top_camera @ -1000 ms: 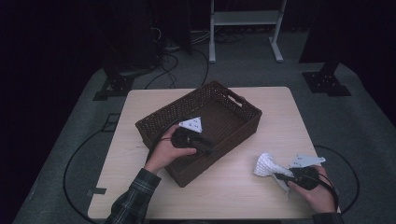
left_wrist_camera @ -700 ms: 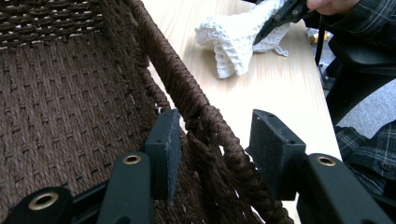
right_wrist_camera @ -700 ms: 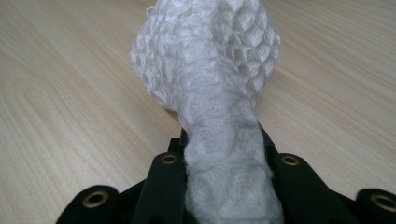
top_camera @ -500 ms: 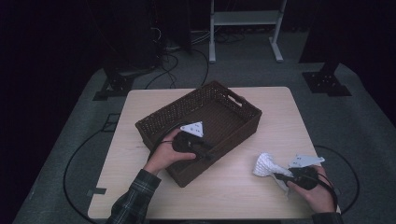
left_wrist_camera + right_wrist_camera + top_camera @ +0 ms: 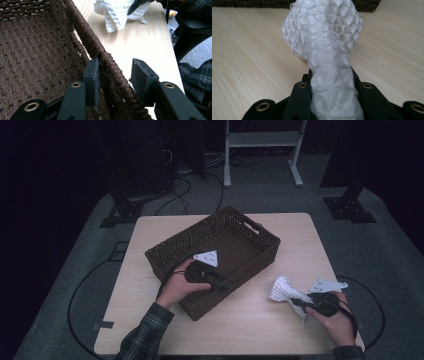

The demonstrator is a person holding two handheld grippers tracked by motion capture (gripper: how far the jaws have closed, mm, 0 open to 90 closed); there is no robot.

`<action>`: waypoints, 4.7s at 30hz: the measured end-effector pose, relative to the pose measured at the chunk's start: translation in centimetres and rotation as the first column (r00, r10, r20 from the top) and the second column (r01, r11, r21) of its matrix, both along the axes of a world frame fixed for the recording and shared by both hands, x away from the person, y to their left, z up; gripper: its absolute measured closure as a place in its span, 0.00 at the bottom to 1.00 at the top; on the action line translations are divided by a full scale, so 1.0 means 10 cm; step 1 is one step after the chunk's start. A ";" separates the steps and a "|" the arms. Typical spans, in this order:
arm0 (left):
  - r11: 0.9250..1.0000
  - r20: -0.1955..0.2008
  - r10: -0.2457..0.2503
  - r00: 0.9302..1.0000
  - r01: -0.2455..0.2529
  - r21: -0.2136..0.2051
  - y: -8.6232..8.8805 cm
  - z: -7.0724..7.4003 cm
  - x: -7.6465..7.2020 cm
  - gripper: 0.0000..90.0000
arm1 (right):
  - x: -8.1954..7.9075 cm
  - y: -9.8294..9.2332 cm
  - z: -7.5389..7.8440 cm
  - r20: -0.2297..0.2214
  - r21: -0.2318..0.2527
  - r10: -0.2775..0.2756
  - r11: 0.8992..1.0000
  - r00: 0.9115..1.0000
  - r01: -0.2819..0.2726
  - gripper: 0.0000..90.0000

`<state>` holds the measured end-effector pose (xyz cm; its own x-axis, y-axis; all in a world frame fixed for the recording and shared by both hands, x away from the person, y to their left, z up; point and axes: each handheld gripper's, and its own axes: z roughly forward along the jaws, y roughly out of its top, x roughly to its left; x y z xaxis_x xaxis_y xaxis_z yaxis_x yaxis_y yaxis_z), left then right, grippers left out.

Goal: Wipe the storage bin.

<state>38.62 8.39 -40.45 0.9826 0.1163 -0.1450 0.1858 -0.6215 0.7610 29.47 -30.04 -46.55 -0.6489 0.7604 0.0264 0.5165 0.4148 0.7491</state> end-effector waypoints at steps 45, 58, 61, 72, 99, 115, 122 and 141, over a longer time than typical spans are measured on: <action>1.000 0.000 0.001 1.000 -0.001 0.004 -0.02 0.00 0.00 0.65 | 1.03 0.16 -0.10 -0.115 -0.004 -0.130 0.991 0.985 0.130 0.83; 1.000 0.000 0.001 1.000 -0.001 0.004 -0.01 0.00 0.00 0.65 | 0.98 0.17 0.05 -0.038 0.047 -0.115 0.992 0.993 0.116 0.83; 1.000 0.000 0.001 1.000 -0.001 0.004 -0.01 0.00 0.00 0.65 | 0.96 0.17 0.10 -0.023 0.065 -0.111 0.992 0.994 0.112 0.83; 1.000 0.005 0.006 1.000 -0.006 0.006 -0.02 0.00 -0.01 0.65 | 0.90 0.15 0.23 0.017 0.109 -0.107 0.989 0.994 0.104 0.83; 1.000 0.004 0.007 1.000 -0.007 0.007 -0.02 0.00 -0.01 0.65 | 0.90 0.21 0.22 0.001 0.089 -0.078 0.993 0.997 0.078 0.83; 1.000 0.004 0.007 1.000 -0.007 0.007 -0.02 0.00 -0.01 0.65 | 0.95 0.23 0.02 -0.093 0.029 -0.068 0.997 0.993 0.071 0.83; 1.000 0.004 0.007 1.000 -0.007 0.007 -0.02 0.00 -0.01 0.65 | 0.94 0.25 -0.03 -0.131 0.004 -0.061 0.998 0.990 0.062 0.83; 1.000 -0.003 0.007 1.000 -0.007 0.009 -0.02 0.00 0.00 0.65 | 0.87 0.27 0.05 -0.073 0.042 -0.036 0.998 0.997 0.039 0.82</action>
<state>38.58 8.22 -40.44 0.9813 0.1241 -0.1471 0.1924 -0.6270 0.7549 38.14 -27.35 -46.09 -0.6149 0.7816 0.1053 0.5844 0.3619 0.7263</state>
